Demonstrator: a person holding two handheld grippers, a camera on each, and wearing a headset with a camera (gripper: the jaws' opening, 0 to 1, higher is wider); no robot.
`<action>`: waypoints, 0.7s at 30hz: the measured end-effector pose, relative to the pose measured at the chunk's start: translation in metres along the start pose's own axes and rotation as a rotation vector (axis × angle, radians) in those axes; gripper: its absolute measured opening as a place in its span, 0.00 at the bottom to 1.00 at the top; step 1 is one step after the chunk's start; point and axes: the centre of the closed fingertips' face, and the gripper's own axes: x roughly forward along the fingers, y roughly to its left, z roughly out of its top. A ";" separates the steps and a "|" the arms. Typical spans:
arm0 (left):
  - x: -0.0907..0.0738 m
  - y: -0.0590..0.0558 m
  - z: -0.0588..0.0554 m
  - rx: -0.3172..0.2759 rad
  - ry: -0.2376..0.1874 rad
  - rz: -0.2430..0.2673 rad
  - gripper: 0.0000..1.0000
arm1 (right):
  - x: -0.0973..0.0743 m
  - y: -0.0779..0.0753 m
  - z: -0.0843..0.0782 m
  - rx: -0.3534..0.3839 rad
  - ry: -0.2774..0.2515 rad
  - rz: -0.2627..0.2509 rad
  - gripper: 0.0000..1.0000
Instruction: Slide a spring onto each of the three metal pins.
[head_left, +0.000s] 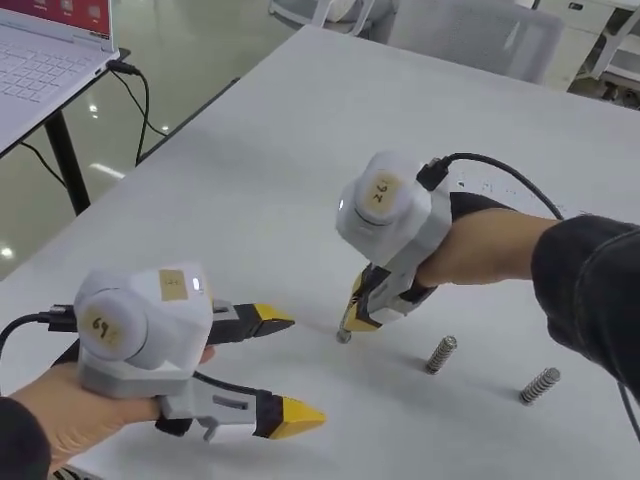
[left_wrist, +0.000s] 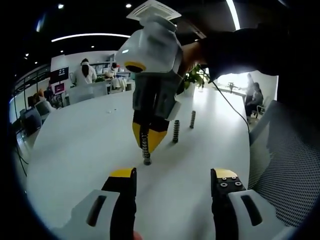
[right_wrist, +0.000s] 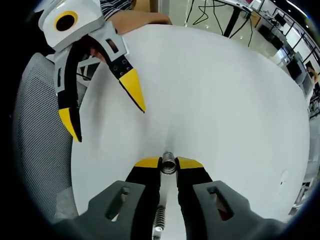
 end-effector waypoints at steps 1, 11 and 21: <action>0.000 0.000 0.000 0.000 0.000 0.000 0.58 | 0.001 0.001 0.000 0.000 0.001 0.002 0.13; 0.000 0.001 0.000 -0.001 0.000 0.001 0.58 | 0.008 0.006 -0.003 0.000 0.008 0.007 0.13; -0.001 0.001 0.000 -0.003 -0.001 0.005 0.58 | 0.012 0.009 -0.005 0.002 0.014 0.012 0.13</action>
